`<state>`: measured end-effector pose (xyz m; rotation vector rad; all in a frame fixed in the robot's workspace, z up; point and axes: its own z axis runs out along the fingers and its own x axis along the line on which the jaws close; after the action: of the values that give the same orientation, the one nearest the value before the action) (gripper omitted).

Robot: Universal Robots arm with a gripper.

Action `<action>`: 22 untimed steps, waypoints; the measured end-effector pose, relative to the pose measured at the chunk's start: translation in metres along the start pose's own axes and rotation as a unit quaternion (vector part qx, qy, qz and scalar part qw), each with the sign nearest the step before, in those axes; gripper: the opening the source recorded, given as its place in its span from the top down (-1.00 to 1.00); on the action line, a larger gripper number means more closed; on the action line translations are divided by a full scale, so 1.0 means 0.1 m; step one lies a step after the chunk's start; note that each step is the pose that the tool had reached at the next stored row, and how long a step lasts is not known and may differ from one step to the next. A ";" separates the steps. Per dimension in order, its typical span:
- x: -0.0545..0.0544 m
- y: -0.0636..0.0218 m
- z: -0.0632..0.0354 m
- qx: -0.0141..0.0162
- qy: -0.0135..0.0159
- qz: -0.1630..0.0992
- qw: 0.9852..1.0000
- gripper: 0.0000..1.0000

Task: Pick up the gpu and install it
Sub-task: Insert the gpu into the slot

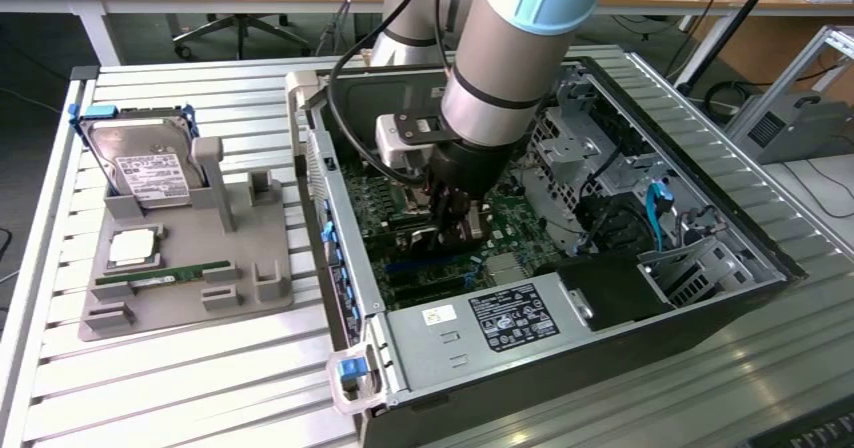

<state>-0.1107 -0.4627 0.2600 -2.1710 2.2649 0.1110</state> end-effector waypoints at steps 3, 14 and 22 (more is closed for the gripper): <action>0.00 0.005 0.006 0.000 0.001 0.001 1.000 0.47; 0.00 0.005 0.009 0.000 0.000 0.002 1.000 0.47; 0.00 0.005 0.028 0.000 0.001 0.002 1.000 0.47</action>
<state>-0.1113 -0.4630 0.2572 -2.1688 2.2699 0.1086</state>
